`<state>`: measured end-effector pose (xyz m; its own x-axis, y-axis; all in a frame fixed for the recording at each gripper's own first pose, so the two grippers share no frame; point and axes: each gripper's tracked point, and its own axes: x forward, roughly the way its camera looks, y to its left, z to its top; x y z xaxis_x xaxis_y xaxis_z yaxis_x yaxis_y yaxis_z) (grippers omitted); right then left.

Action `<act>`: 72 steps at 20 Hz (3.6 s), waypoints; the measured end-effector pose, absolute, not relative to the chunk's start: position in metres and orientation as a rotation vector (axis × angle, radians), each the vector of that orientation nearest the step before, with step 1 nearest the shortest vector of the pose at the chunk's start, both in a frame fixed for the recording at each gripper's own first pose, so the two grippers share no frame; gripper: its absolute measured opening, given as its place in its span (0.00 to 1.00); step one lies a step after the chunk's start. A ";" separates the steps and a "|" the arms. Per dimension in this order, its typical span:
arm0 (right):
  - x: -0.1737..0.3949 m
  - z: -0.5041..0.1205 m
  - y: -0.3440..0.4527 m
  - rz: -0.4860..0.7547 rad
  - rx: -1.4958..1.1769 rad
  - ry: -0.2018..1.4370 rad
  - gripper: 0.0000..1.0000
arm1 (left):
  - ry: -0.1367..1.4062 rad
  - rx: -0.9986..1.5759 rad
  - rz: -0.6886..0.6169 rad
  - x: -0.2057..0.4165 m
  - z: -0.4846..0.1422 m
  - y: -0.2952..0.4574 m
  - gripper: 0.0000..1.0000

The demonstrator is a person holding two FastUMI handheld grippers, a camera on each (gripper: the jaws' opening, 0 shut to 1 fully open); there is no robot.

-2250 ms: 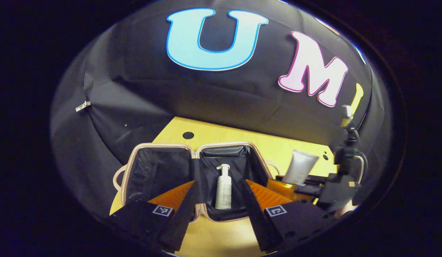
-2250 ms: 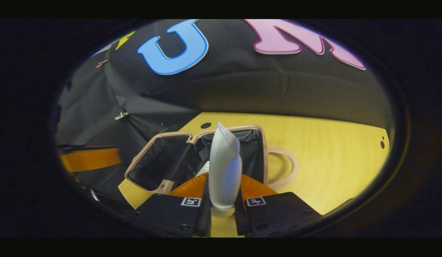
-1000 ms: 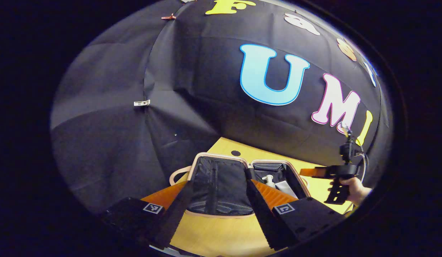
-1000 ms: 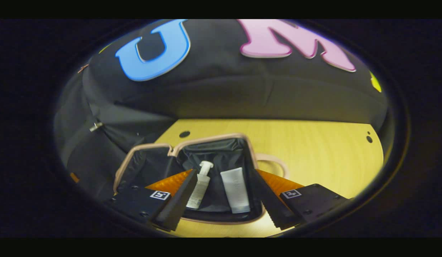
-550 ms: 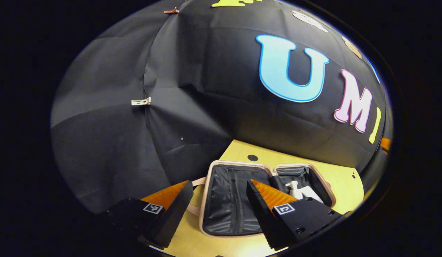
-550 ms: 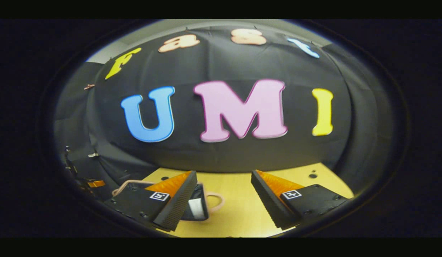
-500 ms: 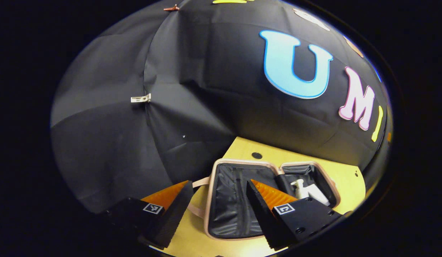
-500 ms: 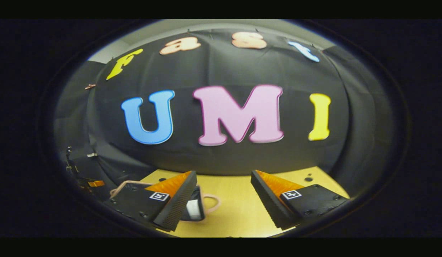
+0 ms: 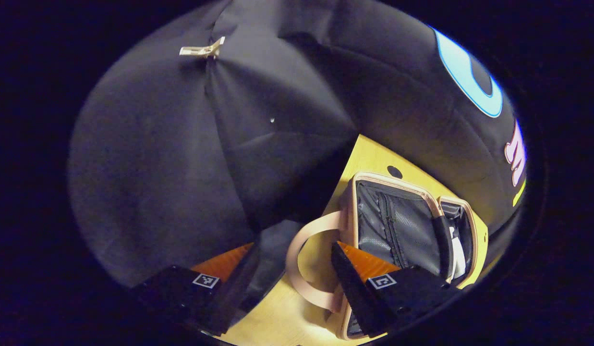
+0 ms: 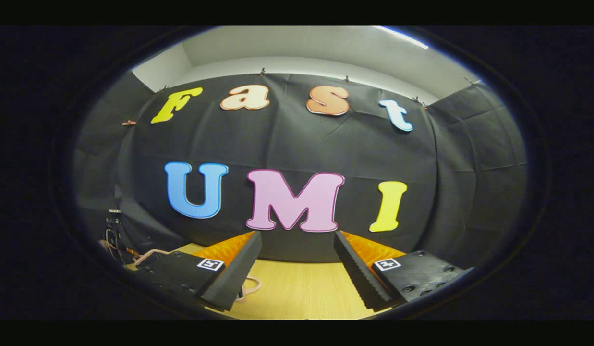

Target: First open the suitcase, pack the skin care products into it, and then close the suitcase.

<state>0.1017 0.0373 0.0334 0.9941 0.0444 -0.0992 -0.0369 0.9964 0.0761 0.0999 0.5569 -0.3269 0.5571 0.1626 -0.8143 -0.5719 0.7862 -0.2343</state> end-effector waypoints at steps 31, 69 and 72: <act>0.102 -0.028 -0.067 -0.009 0.104 0.169 0.97 | 0.801 -0.091 0.270 0.207 -0.069 0.392 0.10; 0.096 -0.127 -0.167 0.070 0.096 0.261 0.97 | 0.519 -0.091 -0.084 0.269 -0.119 -0.023 0.98; 0.084 -0.100 -0.150 0.065 0.108 0.238 0.97 | 0.359 -0.059 -0.081 0.231 -0.030 -0.023 0.97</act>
<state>0.0840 -0.1499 -0.0999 0.9696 0.0772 -0.2321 -0.0516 0.9921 0.1145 0.2307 -0.0227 -0.0303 0.9331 -0.0898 -0.3481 0.0690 0.9950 -0.0719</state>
